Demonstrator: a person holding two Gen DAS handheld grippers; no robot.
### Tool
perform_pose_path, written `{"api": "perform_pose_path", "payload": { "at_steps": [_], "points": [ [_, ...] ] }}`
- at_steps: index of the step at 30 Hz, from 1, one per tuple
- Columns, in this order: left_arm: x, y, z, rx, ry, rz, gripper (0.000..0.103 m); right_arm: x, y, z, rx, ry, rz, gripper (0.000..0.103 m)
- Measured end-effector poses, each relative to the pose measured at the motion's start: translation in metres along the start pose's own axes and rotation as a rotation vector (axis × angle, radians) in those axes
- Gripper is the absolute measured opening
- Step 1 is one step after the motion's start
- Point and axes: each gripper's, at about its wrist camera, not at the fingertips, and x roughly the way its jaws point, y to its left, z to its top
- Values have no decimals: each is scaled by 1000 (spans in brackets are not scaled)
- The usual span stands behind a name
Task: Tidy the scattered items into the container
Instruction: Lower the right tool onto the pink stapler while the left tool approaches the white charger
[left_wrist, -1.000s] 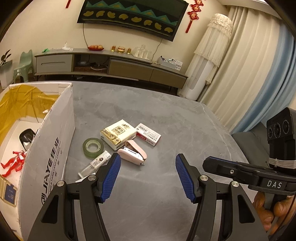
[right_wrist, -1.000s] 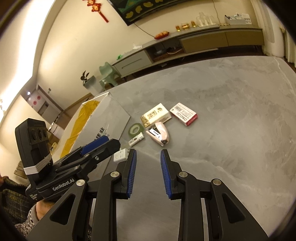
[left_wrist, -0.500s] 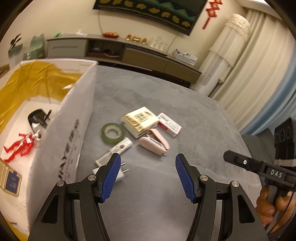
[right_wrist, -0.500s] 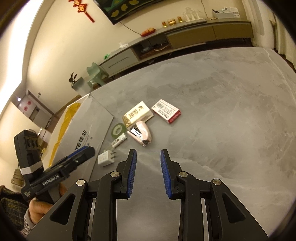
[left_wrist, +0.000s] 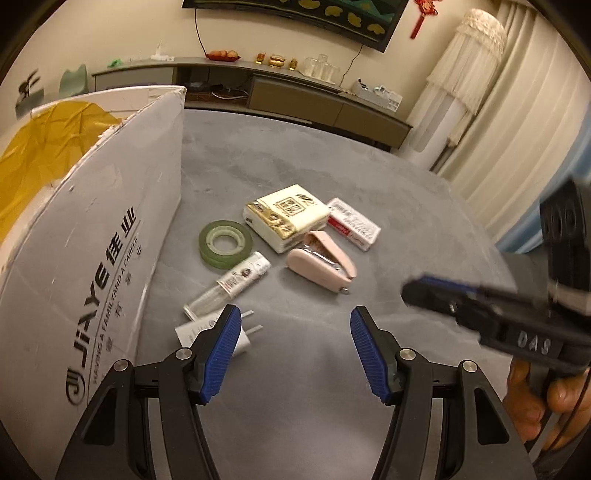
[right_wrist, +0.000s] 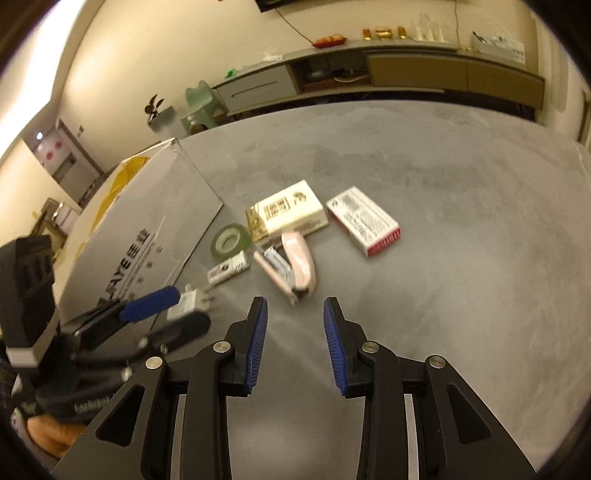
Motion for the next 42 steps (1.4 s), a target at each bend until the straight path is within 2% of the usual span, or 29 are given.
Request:
{"api": "perform_pose_path", "payload": {
  "at_steps": [4, 8, 9, 11, 12, 15, 17, 19, 23, 25, 28, 29, 31, 35, 38, 39, 40, 42],
  "points": [
    [13, 3, 4, 12, -4, 47, 63, 26, 5, 19, -10, 15, 16, 34],
    [25, 9, 2, 10, 19, 52, 63, 54, 4, 24, -19, 57, 5, 34],
    [27, 12, 0, 2, 39, 20, 63, 58, 3, 24, -25, 69, -7, 35],
    [27, 14, -4, -11, 95, -126, 63, 59, -1, 23, -32, 82, -28, 34],
    [22, 14, -6, -6, 93, -155, 63, 57, -2, 23, -41, 98, -63, 36],
    [-5, 12, -12, 71, 8, -109, 63, 48, -4, 18, -84, 111, -132, 36],
    [-17, 12, -18, 128, -24, -44, 66, 39, -5, 13, -96, 105, -127, 36],
    [-20, 14, -27, 151, 0, -10, 66, 33, -7, 10, -95, 102, -109, 36],
    [-3, 21, -41, 142, 110, 45, 66, 29, -10, 5, -95, 101, -91, 36],
    [0, 23, -45, 104, 119, -6, 66, 31, -11, 5, -89, 105, -86, 36],
    [2, 21, -45, 64, 125, -151, 66, 38, -14, 8, -75, 115, -82, 36],
    [1, 21, -43, 63, 114, -150, 66, 40, -14, 9, -69, 115, -79, 36],
    [1, 23, -42, 69, 87, -100, 66, 41, -13, 9, -67, 111, -70, 36],
    [9, 27, -45, 43, 119, -93, 67, 44, -10, 11, -79, 92, -65, 36],
    [10, 17, -50, 113, 116, -80, 69, 45, -8, 10, -82, 102, -71, 35],
    [10, 14, -50, 135, 109, -63, 71, 44, -6, 9, -89, 109, -77, 32],
    [11, 12, -51, 157, 100, -35, 74, 43, -4, 8, -103, 120, -83, 25],
    [11, 13, -50, 173, 79, 16, 74, 40, 5, 3, -154, 135, -84, 24]
  ]
}}
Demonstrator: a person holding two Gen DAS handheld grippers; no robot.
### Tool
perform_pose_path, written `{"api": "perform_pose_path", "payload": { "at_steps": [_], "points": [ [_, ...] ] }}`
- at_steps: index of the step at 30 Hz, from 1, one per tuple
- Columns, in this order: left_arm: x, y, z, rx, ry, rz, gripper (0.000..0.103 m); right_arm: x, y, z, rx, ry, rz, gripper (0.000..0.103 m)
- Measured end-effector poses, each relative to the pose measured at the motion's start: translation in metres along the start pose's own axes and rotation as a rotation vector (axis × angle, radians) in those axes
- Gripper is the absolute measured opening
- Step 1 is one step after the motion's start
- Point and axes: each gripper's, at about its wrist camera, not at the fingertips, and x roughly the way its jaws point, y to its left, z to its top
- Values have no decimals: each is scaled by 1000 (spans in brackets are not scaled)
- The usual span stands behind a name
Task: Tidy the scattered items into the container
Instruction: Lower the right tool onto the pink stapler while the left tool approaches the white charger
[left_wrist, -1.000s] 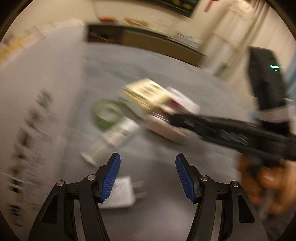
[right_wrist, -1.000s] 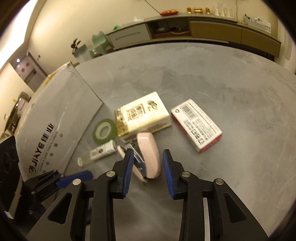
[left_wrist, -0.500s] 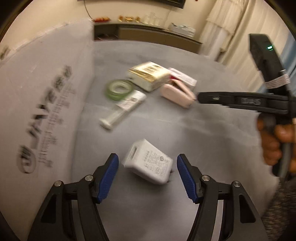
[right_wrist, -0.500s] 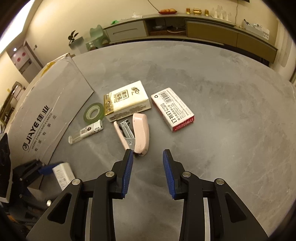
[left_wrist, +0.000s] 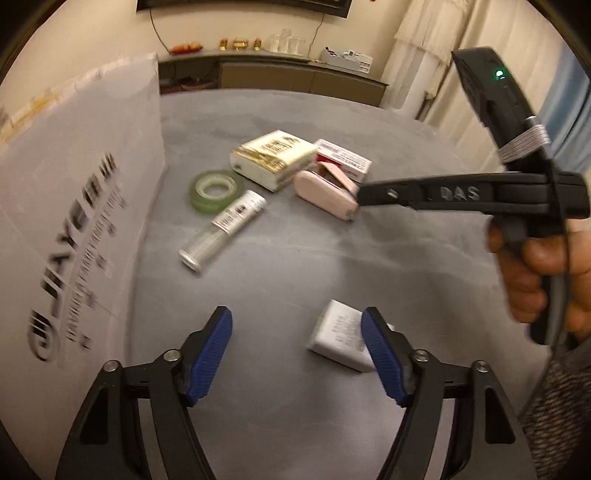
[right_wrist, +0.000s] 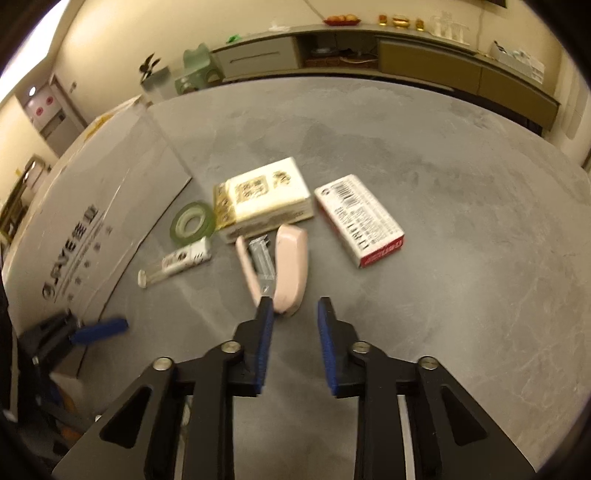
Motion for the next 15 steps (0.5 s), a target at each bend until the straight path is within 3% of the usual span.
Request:
{"api": "perform_pose_path", "payload": {
  "at_steps": [3, 7, 9, 12, 13, 15],
  "points": [
    [4, 4, 1, -9, 3, 25, 74, -4, 10, -6, -49, -9, -14, 24],
    [7, -6, 2, 27, 1, 30, 74, 0, -4, -3, 49, -53, 38, 38],
    [3, -13, 7, 45, 1, 28, 74, 7, -12, 0, 93, -66, 48, 39],
    [-12, -17, 7, 60, 4, 24, 74, 19, -22, 3, 164, -56, 118, 38],
    [-15, -18, 6, 62, 5, 24, 74, 21, -21, 3, 164, -52, 128, 29],
    [-22, -18, 3, 58, 7, 16, 74, 21, -19, 3, 153, -54, 118, 26]
  ]
}}
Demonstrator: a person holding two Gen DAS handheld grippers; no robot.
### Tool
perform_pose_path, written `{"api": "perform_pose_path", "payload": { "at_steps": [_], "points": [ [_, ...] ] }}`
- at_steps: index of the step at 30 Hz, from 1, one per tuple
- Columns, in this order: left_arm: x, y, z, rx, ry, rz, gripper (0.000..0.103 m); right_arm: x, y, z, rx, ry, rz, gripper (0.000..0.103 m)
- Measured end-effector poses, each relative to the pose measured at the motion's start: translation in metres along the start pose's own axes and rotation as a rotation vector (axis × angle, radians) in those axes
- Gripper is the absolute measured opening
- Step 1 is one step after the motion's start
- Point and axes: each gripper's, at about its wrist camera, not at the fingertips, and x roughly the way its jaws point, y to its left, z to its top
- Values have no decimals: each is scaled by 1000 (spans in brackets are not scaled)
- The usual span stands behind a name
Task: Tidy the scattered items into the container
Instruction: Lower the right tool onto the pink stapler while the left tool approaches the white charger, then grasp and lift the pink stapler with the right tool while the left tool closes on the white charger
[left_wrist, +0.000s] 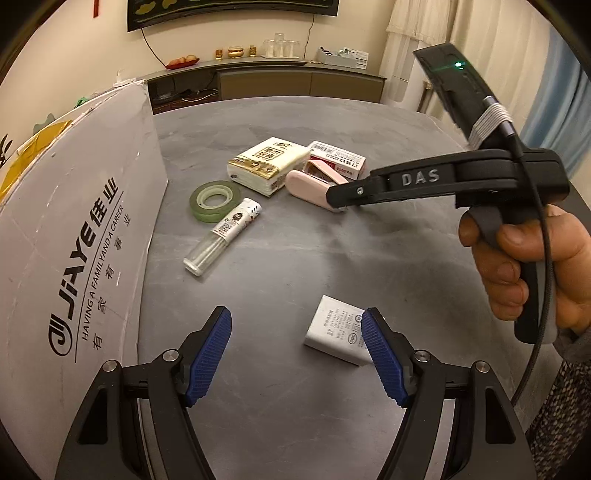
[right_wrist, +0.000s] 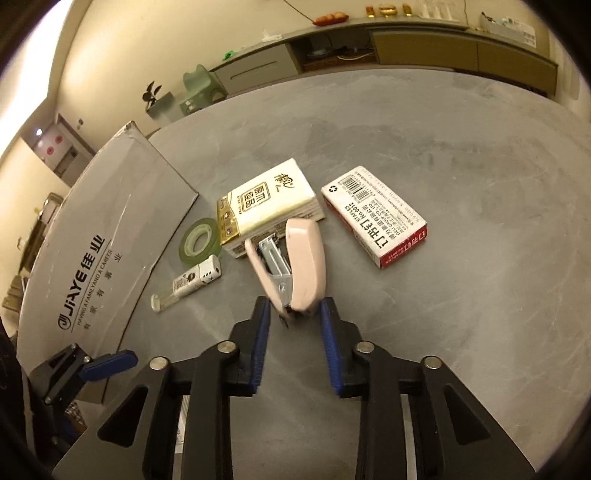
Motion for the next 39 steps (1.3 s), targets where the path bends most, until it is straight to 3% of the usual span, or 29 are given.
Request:
{"api": "perform_pose_path", "payload": {
  "at_steps": [2, 7, 9, 10, 13, 16, 19, 22, 23, 25, 27, 29, 30, 31, 32, 33, 39],
  "points": [
    [-4, 2, 0, -15, -5, -10, 74, -2, 2, -1, -17, -1, -9, 7],
    [-11, 3, 0, -26, -21, -12, 74, -8, 5, 0, -54, -7, -29, 11],
    [-11, 2, 0, -24, -20, -14, 74, -8, 3, 2, -49, -25, -35, 33],
    [-11, 1, -1, -21, -17, -13, 74, -9, 2, 3, -48, -42, -43, 50],
    [-9, -2, -1, -17, -12, -22, 74, -1, 1, 10, -68, -54, -48, 53],
    [-8, -6, -1, -16, -15, -45, 74, 4, 0, 16, -56, -94, 1, 53],
    [-9, -9, -1, -8, -17, -48, 74, 7, 8, 16, -87, -84, 3, 41],
    [-11, -7, -2, -7, -19, -36, 74, 0, 23, 10, -166, -80, -98, 37],
    [-12, -6, -2, -11, -22, -35, 74, -4, 30, 7, -211, -85, -147, 20],
    [-15, -5, -1, -16, -31, -32, 74, -13, 45, -1, -327, -91, -265, 9],
    [-19, -4, -2, -19, -40, -33, 74, -19, 57, -12, -435, -91, -354, 9],
    [-23, -4, -3, -13, -44, -33, 74, -22, 66, -28, -537, -94, -378, 9],
    [-24, -4, -4, -11, -45, -33, 74, -25, 66, -33, -548, -101, -370, 9],
    [-25, -5, -5, -9, -45, -32, 74, -27, 64, -35, -536, -108, -349, 16],
    [-25, -6, -5, -7, -44, -30, 74, -28, 60, -34, -507, -106, -319, 34],
    [-26, -7, -6, -7, -43, -28, 74, -29, 55, -33, -481, -108, -295, 40],
    [-23, -13, -6, 6, -38, -21, 74, -28, 27, 3, -236, -175, -97, 45]
  ]
}}
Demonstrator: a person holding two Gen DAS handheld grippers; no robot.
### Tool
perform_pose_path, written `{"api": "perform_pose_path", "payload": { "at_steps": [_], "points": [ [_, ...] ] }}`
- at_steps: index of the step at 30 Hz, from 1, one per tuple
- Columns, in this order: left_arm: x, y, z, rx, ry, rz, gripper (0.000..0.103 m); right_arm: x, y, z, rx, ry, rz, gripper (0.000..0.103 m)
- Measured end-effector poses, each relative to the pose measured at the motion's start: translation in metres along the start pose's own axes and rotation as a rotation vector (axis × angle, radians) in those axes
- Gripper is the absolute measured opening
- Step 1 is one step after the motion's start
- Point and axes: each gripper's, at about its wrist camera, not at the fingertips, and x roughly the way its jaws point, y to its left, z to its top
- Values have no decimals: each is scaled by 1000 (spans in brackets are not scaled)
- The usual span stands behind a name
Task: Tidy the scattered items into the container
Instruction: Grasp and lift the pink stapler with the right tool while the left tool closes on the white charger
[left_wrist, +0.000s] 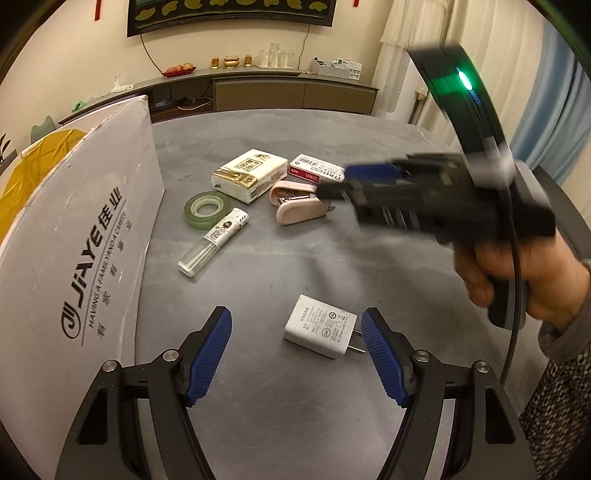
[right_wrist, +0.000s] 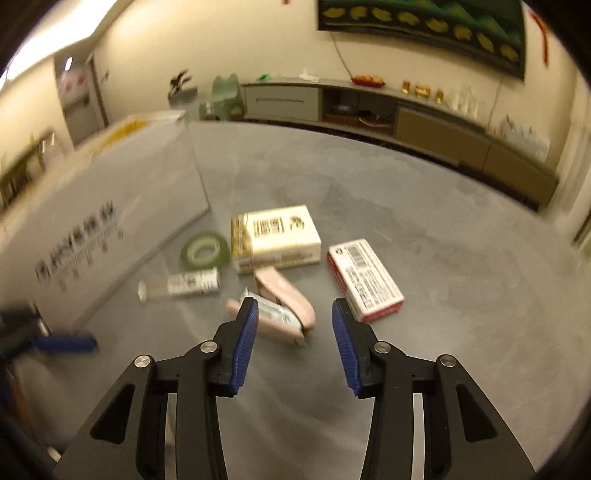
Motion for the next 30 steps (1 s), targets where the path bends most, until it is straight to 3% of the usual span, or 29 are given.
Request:
{"api": "perform_pose_path", "payload": {
  "at_steps": [2, 4, 11, 15, 19, 22, 25, 30],
  "points": [
    [3, -1, -1, 5, 8, 5, 74, 10, -2, 5, 44, 9, 31, 45],
    [3, -1, -2, 13, 12, 10, 74, 20, 4, 3, 25, 71, 28, 46],
    [-1, 11, 1, -15, -6, 2, 74, 7, 30, -39, -167, 118, -73, 46],
    [-3, 7, 1, -5, -8, -2, 74, -1, 29, -46, -162, 105, -53, 46],
    [-1, 4, 1, 3, -8, 0, 74, -7, 8, -13, -32, -1, -11, 48],
    [2, 1, 2, 4, -4, 1, 74, 12, -1, 3, 30, 5, 5, 48],
    [5, -1, 0, 20, 5, 8, 74, 30, 4, -3, -4, 67, 5, 48],
    [4, 8, 0, 2, 4, 10, 74, 11, 18, -24, -131, 31, -64, 48]
  ]
}}
